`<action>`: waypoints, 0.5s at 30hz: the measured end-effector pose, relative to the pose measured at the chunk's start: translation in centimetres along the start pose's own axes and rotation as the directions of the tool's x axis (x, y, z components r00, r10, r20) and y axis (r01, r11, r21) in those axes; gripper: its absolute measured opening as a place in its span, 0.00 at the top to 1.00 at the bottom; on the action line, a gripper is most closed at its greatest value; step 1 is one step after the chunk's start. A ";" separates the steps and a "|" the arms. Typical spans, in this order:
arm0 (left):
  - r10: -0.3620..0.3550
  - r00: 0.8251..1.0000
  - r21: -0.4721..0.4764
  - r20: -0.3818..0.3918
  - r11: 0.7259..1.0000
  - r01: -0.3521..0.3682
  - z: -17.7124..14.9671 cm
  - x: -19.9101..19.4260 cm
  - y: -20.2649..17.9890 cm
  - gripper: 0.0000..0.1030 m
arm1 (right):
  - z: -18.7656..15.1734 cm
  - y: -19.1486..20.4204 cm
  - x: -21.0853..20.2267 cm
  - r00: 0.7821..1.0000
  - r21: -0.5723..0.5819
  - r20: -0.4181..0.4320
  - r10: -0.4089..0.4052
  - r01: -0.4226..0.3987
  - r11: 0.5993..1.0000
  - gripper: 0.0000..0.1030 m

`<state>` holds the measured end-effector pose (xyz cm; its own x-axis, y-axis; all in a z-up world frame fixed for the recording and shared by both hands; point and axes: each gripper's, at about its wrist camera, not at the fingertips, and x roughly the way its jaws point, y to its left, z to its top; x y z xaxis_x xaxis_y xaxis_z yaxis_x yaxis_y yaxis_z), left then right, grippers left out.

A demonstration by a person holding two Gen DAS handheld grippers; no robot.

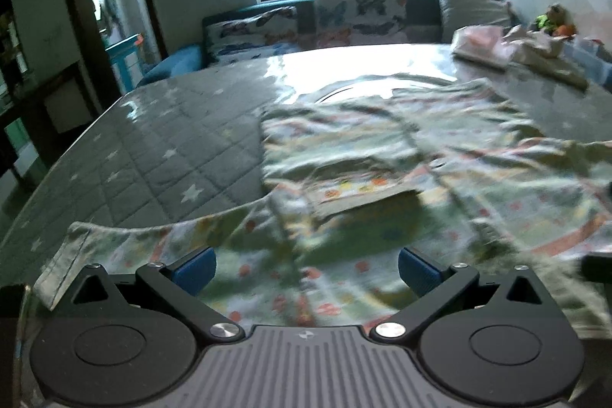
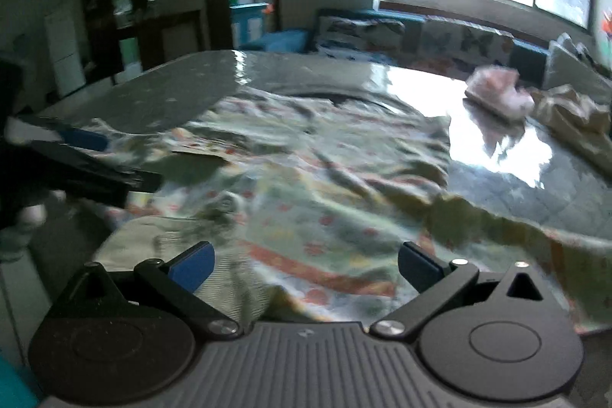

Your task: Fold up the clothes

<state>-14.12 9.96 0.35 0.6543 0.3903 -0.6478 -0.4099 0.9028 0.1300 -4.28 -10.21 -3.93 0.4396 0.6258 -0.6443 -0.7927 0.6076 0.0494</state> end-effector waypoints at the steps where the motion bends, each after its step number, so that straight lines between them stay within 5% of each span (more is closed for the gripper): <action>1: -0.014 1.000 0.011 0.001 1.000 0.014 0.0 -0.1 -0.3 0.00 | -0.2 -0.2 0.5 1.000 0.012 -0.017 -0.001 0.001 1.000 0.00; 8: -0.045 0.999 0.119 -0.029 0.992 0.048 -1.3 0.5 -2.1 0.00 | -1.7 -0.8 -0.4 0.998 -0.008 -0.060 0.020 -0.020 1.000 0.00; 15: -0.065 0.998 0.124 0.016 0.990 0.062 0.9 -0.5 -1.9 0.00 | 0.5 -4.8 -1.0 0.999 0.055 0.000 -0.040 0.040 0.998 0.00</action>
<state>-13.11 8.21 1.07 0.6894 0.3340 -0.6428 -0.2867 0.9407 0.1813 -0.67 -13.52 -3.10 0.4712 0.6006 -0.6459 -0.7497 0.6585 0.0655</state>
